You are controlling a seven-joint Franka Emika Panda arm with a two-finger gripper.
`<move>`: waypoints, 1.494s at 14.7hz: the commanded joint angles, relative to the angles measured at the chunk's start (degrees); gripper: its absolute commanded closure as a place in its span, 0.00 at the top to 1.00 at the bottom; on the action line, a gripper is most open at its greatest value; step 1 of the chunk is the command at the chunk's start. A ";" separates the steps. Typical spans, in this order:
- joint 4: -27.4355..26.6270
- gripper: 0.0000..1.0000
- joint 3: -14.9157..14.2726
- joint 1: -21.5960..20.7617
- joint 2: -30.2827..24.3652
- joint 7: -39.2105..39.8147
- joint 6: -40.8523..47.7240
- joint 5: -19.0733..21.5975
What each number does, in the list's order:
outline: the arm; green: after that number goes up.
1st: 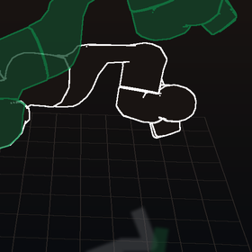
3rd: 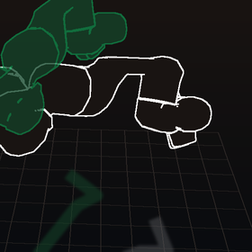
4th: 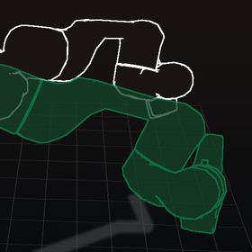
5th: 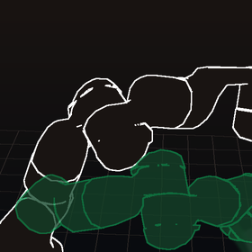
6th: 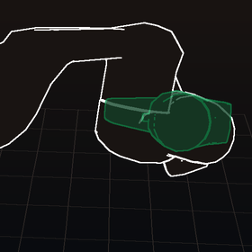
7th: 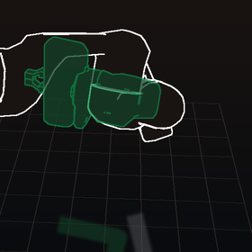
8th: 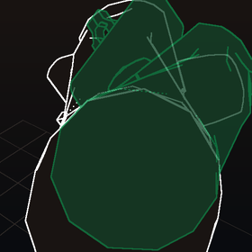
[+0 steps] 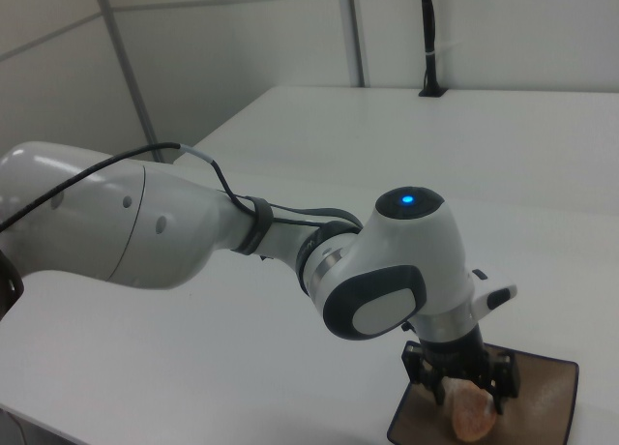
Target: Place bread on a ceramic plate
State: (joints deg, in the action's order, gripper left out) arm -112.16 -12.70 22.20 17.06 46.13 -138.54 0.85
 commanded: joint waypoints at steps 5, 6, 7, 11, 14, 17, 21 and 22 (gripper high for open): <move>-0.34 1.00 -0.75 -1.28 -4.13 -0.86 2.73 -0.41; 0.09 1.00 -0.75 -1.45 -5.54 -1.21 4.49 -0.41; 0.71 1.00 -0.75 -1.98 -6.85 -2.00 6.42 -0.32; 6.14 1.00 -0.75 -5.22 -11.77 -13.12 17.83 0.03; 12.47 1.00 -0.75 -9.00 -15.47 -25.18 28.47 0.29; 15.82 1.00 -0.48 -12.43 -18.55 -31.52 37.09 2.04; 19.08 1.00 1.97 -17.43 -22.50 -39.96 45.54 2.75; 19.00 1.00 2.59 -18.84 -22.77 -42.06 45.81 2.75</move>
State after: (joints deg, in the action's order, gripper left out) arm -94.05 -11.65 7.54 -3.89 10.48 -96.16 2.93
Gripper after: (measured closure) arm 0.000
